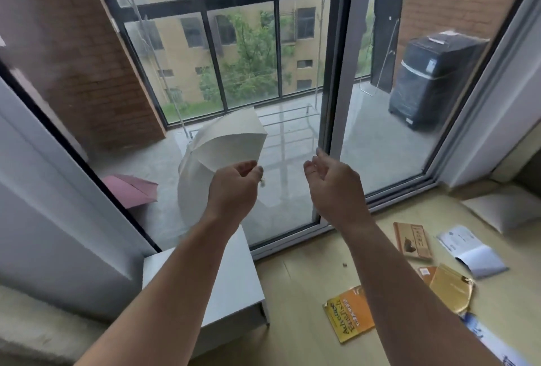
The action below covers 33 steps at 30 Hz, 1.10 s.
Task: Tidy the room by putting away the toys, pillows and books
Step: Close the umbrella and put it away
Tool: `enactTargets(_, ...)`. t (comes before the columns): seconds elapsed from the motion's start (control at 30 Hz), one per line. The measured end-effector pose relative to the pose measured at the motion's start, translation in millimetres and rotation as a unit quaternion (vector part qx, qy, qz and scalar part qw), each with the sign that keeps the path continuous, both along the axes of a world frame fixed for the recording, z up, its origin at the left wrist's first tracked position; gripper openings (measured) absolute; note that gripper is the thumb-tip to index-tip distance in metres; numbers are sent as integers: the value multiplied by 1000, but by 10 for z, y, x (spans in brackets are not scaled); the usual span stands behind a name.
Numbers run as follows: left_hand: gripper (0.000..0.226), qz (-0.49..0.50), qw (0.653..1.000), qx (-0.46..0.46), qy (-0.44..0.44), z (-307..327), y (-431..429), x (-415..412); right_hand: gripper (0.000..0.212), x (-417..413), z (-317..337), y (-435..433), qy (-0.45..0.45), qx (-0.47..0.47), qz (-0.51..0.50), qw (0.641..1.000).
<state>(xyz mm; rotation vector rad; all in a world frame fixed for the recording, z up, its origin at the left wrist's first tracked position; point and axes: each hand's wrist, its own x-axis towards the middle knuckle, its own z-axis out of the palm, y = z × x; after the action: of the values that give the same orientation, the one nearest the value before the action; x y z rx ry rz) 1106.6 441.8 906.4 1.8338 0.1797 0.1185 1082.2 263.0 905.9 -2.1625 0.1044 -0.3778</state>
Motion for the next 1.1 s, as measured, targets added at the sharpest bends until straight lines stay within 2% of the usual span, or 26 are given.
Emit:
enactTargets(0.37,27,-111,989,30,99,-490,-950,224,42,-210,-444,-943,96,46,-85,991)
enactTargets(0.47,23,-146,982,36,113,-577,-1173,329,51,-213,-574,-1121,108,51,-115,986)
enactTargets(0.57,12,-184,974,55,116,-638,-1390,448,52,-195,-686,-1270,118,54,-151,980)
enactTargets(0.63,14,-215,967,67,119,-679,-1564,514,51,-188,-758,-1369,129,44,-179,974)
enactTargets(0.87,15,-348,922,108,132,-907,-2121,806,46,-299,-970,-1574,186,23,-306,933)
enactTargets(0.97,23,-405,897,128,126,-954,-2348,882,39,-386,-1027,-1603,204,30,-352,913)
enactTargets(1.1,21,-470,863,122,143,-1026,-2678,808,41,-621,-1006,-1613,200,48,-434,877)
